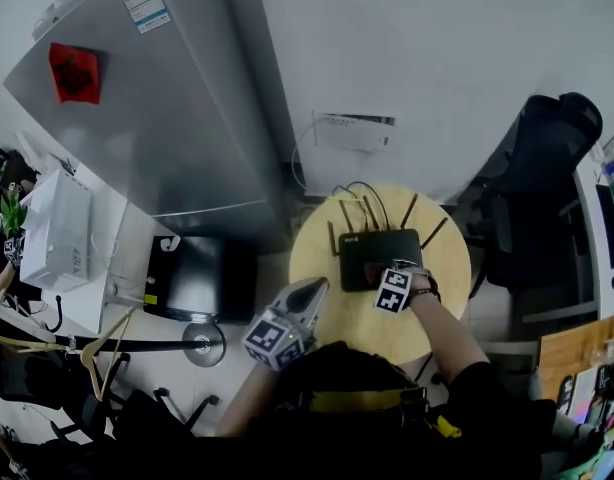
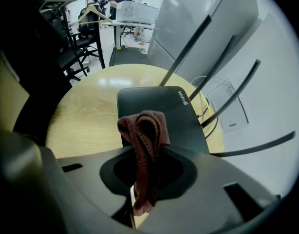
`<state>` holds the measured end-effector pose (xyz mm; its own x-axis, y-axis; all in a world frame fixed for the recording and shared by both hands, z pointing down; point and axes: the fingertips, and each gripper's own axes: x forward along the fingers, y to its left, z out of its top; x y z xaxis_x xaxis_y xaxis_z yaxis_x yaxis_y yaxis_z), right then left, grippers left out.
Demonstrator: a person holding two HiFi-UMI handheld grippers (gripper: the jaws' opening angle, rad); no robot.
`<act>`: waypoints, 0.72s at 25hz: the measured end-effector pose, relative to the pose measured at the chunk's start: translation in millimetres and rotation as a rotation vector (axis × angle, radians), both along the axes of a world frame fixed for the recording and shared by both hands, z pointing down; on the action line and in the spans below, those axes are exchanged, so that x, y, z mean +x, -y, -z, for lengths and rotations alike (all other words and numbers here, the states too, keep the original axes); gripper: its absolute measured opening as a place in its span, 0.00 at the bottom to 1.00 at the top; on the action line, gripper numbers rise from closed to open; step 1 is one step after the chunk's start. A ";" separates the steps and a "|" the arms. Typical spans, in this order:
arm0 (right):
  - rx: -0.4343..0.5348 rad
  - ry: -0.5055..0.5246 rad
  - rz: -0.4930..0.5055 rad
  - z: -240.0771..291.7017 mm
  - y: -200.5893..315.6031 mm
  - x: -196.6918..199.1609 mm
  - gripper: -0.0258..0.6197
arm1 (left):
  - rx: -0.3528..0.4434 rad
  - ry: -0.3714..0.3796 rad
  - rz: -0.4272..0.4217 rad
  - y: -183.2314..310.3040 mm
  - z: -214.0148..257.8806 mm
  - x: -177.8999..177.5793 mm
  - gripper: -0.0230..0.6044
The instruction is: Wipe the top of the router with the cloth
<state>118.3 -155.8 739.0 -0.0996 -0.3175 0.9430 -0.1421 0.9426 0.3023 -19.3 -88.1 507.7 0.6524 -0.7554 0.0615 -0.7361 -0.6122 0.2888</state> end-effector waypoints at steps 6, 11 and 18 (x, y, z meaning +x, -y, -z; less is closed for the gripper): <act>-0.058 0.027 0.022 0.3 -18.3 3.8 0.14 | 0.013 0.013 -0.013 7.3 -0.9 1.2 0.03; -0.173 0.048 0.095 -1.2 -32.3 5.5 0.14 | -0.004 -0.002 0.013 12.3 -2.8 -7.7 0.03; -0.254 0.091 0.058 -3.0 -37.5 5.3 0.14 | -0.017 -0.020 0.016 21.0 -1.2 -4.3 0.03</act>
<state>123.6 -118.3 742.0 -0.1988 -0.0635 0.9780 -0.1011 0.9939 0.0439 -23.6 -109.1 508.8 0.6412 -0.7649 0.0615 -0.7399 -0.5949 0.3142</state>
